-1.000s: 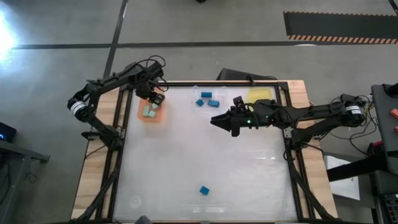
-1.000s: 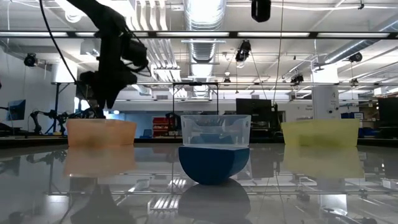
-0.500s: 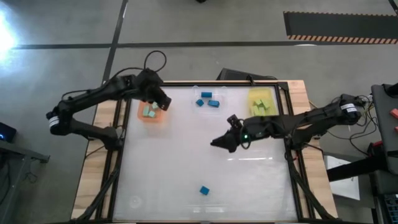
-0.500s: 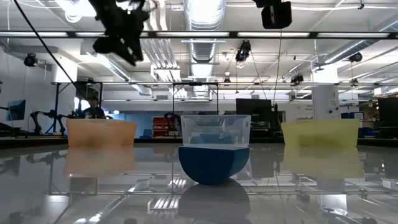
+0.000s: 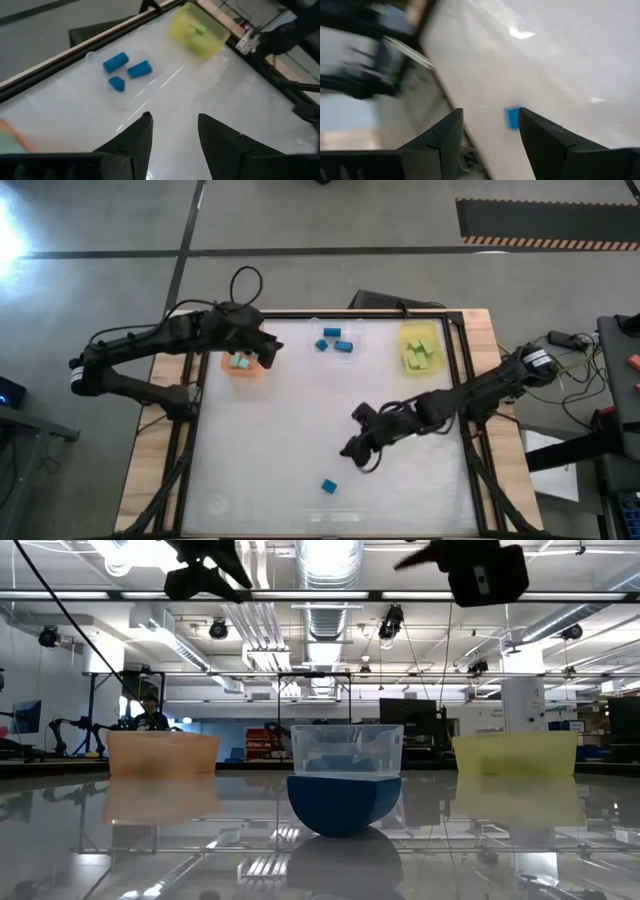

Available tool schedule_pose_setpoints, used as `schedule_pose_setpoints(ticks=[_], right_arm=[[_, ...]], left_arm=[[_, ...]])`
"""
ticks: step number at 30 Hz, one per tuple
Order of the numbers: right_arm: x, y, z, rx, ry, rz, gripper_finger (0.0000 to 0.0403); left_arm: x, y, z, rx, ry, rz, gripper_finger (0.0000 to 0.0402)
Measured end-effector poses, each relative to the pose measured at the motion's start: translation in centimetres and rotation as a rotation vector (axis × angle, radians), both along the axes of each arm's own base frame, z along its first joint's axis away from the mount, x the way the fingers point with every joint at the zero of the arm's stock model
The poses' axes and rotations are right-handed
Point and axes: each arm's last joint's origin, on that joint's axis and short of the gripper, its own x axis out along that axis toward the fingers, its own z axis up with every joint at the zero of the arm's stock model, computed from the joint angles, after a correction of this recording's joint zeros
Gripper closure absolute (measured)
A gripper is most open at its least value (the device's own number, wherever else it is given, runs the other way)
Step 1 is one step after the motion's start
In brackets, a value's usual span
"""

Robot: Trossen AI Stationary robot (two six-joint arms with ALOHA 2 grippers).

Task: Sort & place blocks by color
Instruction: Put the blue half circle block into the transparent bin

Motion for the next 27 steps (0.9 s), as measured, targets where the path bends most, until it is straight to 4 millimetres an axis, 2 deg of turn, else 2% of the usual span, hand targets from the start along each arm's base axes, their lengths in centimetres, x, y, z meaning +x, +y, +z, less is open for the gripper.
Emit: schedule_pose_setpoints(ticks=[4, 9, 13, 19, 27], right_arm=[[1.0, 1.2, -0.7, -0.152, 0.160, 0.103, 0.0223], [2.6, 3.0, -1.9, -0.320, 0.247, 0.277, 0.0223], [3.9, 4.7, -3.7, -0.391, 0.263, 0.377, 0.0223], [5.4, 7.1, -6.8, -0.452, 0.271, 0.428, 0.0223], [6.6, 9.1, -9.4, -0.481, 0.198, 0.443, 0.0223]], left_arm=[[0.4, -0.7, 0.2, 0.011, -0.026, -0.039, 0.0260], [0.6, -1.8, 0.4, 0.017, -0.047, -0.092, 0.0260], [0.4, -2.9, 0.9, 0.022, -0.075, -0.137, 0.0260], [-0.4, -4.3, 1.6, 0.026, -0.118, -0.198, 0.0260], [-0.9, -4.6, 2.0, 0.024, -0.141, -0.208, 0.0260]])
